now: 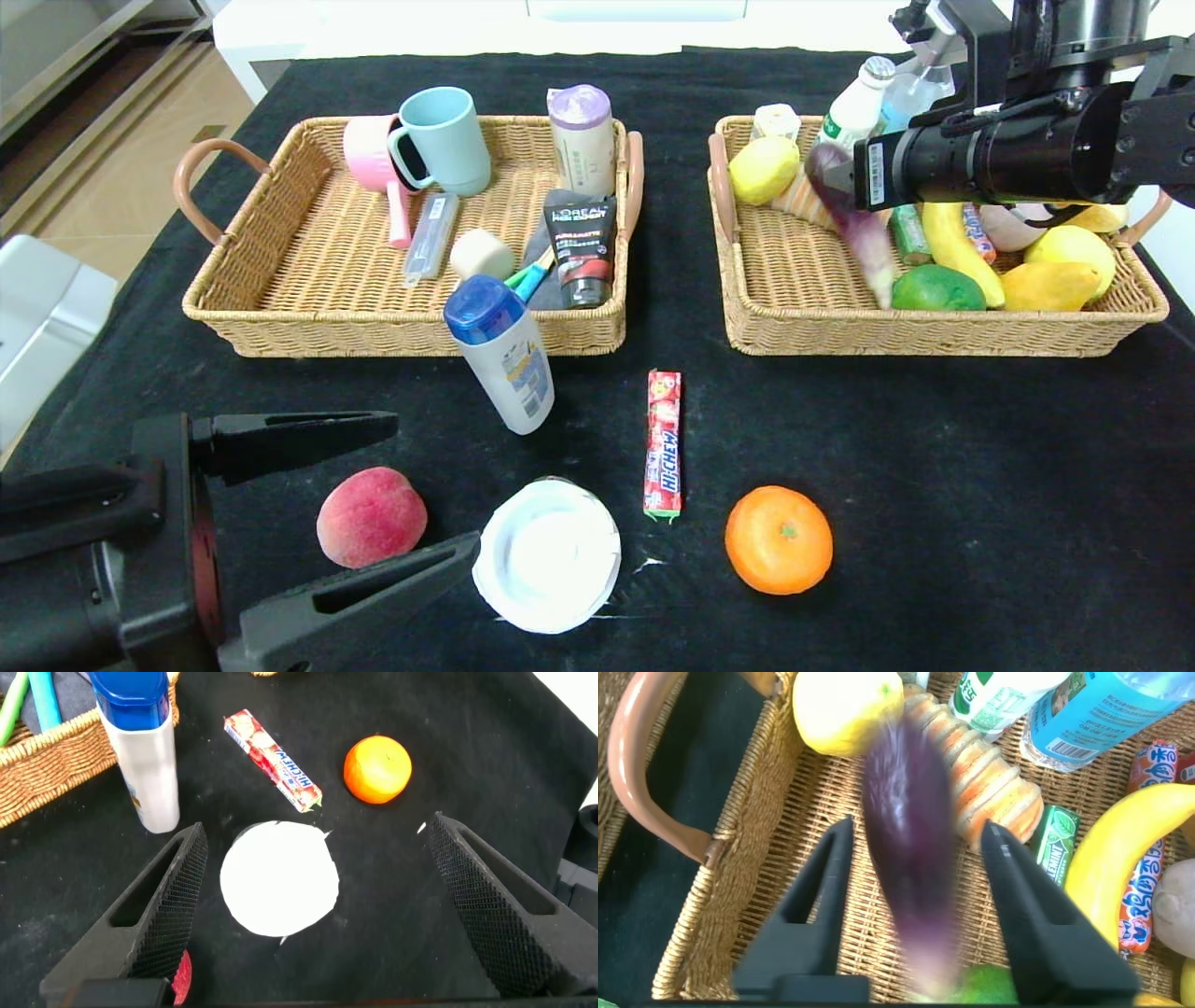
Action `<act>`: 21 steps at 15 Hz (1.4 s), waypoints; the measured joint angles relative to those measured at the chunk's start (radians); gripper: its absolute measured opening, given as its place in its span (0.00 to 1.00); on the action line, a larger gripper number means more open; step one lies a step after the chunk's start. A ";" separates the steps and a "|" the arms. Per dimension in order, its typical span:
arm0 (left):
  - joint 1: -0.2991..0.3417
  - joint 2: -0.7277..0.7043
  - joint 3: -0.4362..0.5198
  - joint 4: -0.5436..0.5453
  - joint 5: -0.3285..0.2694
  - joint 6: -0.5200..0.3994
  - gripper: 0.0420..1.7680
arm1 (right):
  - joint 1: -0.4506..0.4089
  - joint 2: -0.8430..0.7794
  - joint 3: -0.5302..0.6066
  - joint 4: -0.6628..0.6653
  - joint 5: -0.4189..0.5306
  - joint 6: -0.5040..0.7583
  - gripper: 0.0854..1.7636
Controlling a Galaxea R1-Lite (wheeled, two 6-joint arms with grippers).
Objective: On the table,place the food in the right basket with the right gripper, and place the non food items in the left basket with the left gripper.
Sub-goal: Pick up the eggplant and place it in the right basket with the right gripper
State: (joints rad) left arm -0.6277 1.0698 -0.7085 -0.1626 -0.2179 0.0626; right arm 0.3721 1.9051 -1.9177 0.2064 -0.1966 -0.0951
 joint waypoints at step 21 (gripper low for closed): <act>-0.023 -0.001 0.000 0.000 0.017 0.004 0.97 | 0.308 -0.189 0.017 0.616 -0.139 0.439 0.94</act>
State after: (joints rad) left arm -0.6502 1.0685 -0.7085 -0.1626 -0.2006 0.0664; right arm 0.6798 1.7160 -1.9006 0.8226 -0.3357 0.3443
